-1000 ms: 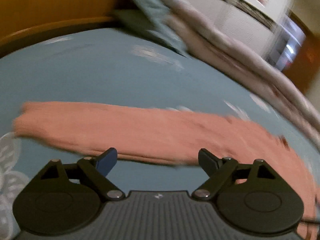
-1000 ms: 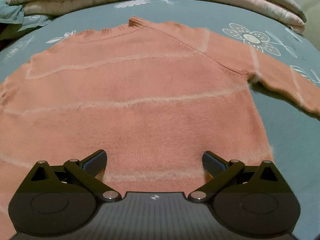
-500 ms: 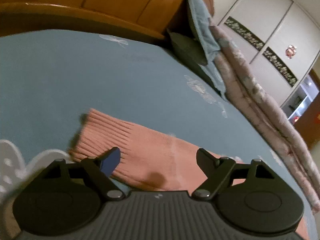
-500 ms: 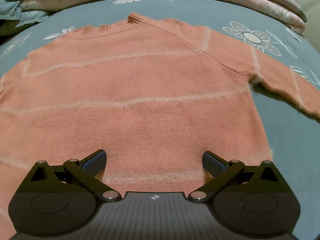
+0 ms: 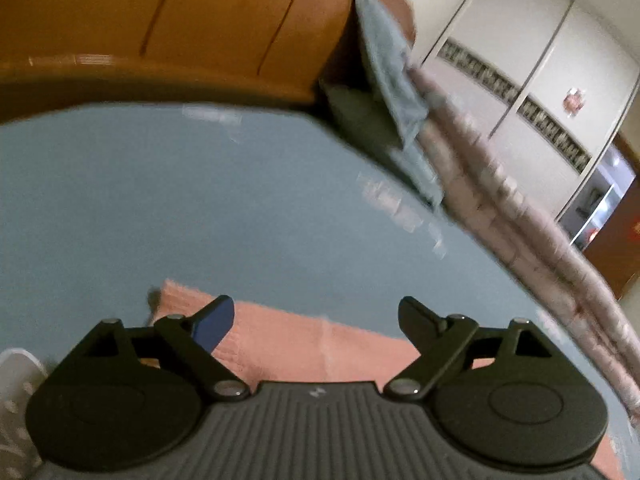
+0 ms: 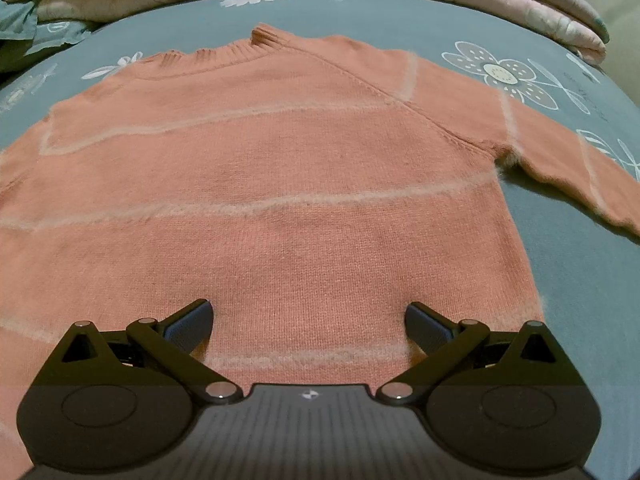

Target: Fold clothes

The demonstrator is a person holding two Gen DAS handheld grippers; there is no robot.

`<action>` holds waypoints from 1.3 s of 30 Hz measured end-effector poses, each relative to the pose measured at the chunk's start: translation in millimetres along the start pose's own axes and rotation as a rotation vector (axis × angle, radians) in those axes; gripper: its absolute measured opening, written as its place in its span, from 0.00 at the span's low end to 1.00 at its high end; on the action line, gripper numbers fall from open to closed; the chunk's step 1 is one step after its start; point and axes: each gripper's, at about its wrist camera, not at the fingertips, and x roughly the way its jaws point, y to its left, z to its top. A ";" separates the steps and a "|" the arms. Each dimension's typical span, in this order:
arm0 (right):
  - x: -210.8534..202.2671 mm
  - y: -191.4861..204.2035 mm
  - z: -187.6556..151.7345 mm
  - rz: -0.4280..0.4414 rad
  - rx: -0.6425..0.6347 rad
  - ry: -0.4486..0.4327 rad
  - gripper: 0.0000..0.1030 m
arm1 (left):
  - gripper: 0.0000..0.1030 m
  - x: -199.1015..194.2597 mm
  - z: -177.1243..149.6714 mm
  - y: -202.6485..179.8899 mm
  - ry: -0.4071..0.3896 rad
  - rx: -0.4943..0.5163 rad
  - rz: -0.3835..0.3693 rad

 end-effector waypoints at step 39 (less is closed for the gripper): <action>-1.8 12.4 -6.8 -0.024 0.031 -0.007 1.00 | 0.88 4.3 -4.3 96.5 -0.051 -0.589 -0.115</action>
